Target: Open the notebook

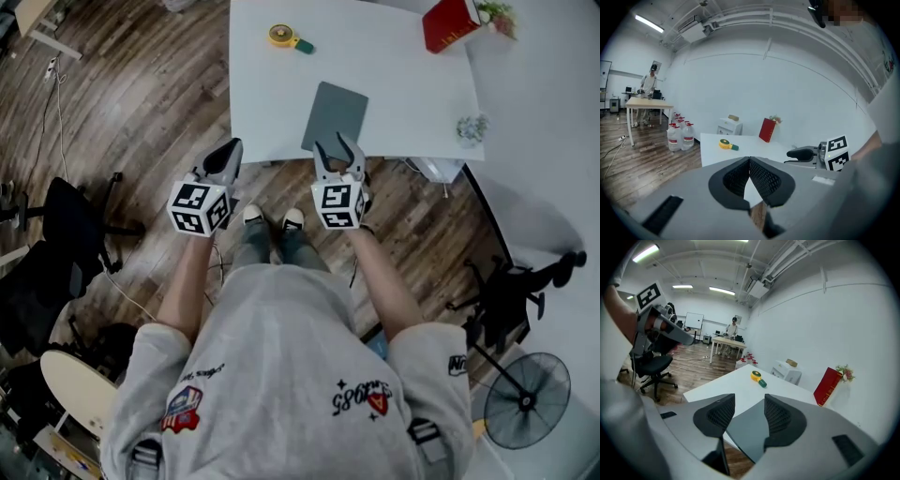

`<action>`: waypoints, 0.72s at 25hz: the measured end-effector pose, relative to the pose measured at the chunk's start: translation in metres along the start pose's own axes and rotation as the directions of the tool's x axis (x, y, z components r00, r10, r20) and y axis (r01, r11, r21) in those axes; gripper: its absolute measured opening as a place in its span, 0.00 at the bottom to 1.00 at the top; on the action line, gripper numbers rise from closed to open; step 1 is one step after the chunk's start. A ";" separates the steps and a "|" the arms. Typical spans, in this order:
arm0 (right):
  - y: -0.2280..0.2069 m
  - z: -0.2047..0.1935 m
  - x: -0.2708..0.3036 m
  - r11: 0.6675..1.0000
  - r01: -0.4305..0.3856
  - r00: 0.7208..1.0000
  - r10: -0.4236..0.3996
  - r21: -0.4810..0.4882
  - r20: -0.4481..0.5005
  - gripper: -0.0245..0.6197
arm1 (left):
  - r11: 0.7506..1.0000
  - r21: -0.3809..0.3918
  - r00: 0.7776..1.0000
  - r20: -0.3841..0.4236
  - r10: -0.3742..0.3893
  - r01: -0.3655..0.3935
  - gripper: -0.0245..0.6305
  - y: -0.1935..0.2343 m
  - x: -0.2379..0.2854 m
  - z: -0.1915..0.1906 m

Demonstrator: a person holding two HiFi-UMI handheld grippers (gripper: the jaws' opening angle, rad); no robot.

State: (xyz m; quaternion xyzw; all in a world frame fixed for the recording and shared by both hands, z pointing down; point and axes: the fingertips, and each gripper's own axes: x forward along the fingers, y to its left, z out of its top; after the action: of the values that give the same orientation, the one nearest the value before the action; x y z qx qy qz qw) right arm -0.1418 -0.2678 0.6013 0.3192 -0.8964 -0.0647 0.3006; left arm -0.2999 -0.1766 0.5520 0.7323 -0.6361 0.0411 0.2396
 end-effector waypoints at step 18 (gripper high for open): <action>0.063 -0.097 0.089 0.969 -0.111 0.953 0.041 -0.220 -0.301 0.35 | 0.989 -0.106 0.992 -0.077 0.098 -0.106 0.04 0.072 -0.032 -0.057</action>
State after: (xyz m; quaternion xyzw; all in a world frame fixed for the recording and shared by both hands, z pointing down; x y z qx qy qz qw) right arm -0.1736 -0.2648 0.7438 0.2527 -0.8395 -0.1102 0.4683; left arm -0.3602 -0.1302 0.6118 0.6826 -0.6651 0.0443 0.2996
